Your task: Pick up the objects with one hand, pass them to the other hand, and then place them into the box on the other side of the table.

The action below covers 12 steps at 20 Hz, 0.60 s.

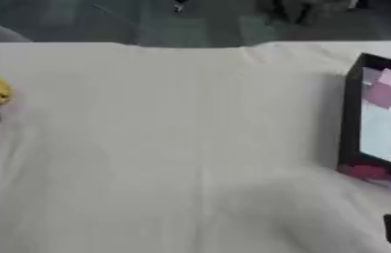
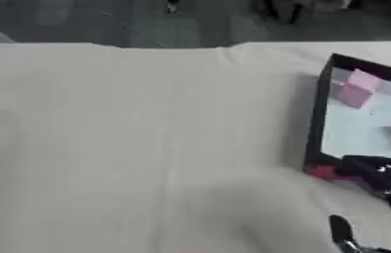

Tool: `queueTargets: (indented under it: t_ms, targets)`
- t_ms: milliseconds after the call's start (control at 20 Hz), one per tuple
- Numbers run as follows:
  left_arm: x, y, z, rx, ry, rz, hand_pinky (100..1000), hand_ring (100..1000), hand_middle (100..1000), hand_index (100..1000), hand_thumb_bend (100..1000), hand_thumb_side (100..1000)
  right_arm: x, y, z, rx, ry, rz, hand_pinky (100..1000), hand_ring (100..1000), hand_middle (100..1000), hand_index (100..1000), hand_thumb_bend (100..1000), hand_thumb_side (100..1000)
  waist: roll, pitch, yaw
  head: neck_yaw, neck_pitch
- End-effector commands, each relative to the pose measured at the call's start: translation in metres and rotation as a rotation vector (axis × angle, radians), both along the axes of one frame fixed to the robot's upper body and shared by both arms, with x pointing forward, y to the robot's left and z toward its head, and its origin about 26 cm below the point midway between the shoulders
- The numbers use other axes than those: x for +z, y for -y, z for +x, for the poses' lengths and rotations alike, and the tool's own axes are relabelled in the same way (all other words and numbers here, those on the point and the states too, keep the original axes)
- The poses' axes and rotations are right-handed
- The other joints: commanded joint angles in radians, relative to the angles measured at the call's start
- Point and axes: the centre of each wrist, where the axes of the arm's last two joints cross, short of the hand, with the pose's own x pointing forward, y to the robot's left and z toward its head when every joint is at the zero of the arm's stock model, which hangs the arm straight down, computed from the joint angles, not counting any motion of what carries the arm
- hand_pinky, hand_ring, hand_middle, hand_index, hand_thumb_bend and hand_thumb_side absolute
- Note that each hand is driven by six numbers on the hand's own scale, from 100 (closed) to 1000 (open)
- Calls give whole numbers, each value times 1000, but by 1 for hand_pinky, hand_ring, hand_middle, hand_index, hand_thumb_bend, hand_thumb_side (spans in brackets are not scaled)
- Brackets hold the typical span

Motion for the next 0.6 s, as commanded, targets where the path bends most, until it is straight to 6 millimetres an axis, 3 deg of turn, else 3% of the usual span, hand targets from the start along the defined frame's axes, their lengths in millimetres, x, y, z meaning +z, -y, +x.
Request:
queueTargets:
  t_ms: [50, 250, 600]
  targets:
    - [21, -10, -7, 35, 32, 48, 740, 624, 624, 807, 384, 180, 6, 1, -3, 4, 19, -9, 781, 812, 716, 989, 100, 286, 4, -17, -1, 50, -46]
    - [20, -10, -6, 35, 26, 48, 740, 624, 622, 805, 385, 153, 5, 0, -3, 4, 16, -12, 781, 812, 717, 990, 100, 287, 6, -15, -2, 99, -66]
    - [18, -9, -5, 33, 10, 45, 740, 619, 608, 783, 361, 101, 4, 0, -4, 3, 12, -14, 781, 812, 716, 990, 100, 287, 7, -16, -4, 107, -66]
